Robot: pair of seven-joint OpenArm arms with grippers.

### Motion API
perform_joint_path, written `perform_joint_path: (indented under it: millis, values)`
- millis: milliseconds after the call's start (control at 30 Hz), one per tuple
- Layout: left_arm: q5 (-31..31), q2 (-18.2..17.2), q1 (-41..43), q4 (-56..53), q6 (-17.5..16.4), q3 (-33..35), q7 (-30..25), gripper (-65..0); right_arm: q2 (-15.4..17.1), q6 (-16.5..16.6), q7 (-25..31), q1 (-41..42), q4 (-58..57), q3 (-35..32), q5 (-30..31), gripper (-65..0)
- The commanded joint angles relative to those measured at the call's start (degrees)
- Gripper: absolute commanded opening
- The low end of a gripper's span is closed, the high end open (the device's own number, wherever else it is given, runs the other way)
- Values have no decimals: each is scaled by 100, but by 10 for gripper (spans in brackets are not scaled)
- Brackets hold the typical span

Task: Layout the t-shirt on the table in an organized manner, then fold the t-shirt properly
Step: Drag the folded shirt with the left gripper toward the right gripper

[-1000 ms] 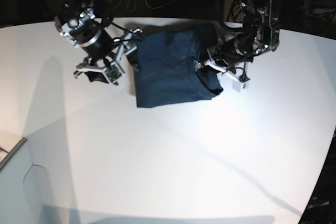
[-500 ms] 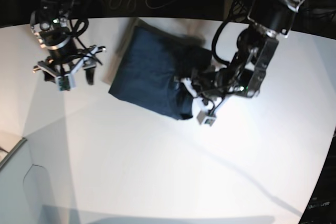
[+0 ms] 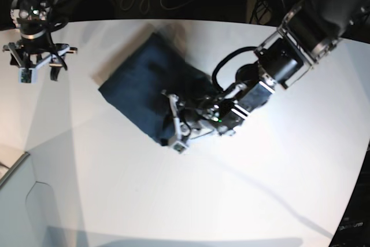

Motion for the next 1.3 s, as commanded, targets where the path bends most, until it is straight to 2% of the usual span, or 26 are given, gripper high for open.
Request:
perform_joint_path:
  millis: [0, 200, 367, 600, 800, 967, 1267]
  values:
    - [-40, 34, -222, 65, -16, 269, -241, -645, -4, -4, 138, 24, 120, 80, 64, -260]
    - [-31, 148, -917, -269, -16, 2150, -1384, -645, -180, -4, 147, 24, 120, 440, 64, -261]
    - [-31, 421, -1181, -673, -16, 2950, -1850, -645, -329, -4, 147, -72, 120, 546, 64, -261]
    - [65, 878, -1356, -1086, -16, 3196, -2096, -645, -346, -4, 147, -187, 120, 537, 64, -261]
    - [1208, 1063, -1312, -1077, -16, 3187, -2096, -645, -346, -4, 147, -187, 120, 546, 64, -261]
    - [1833, 1115, -1110, -1086, -16, 3144, -2105, -645, -346, -4, 147, -187, 120, 546, 64, -261]
    - [2008, 1379, -1101, -1077, -16, 3144, -2105, -645, -346, -4, 147, -187, 120, 537, 64, -261]
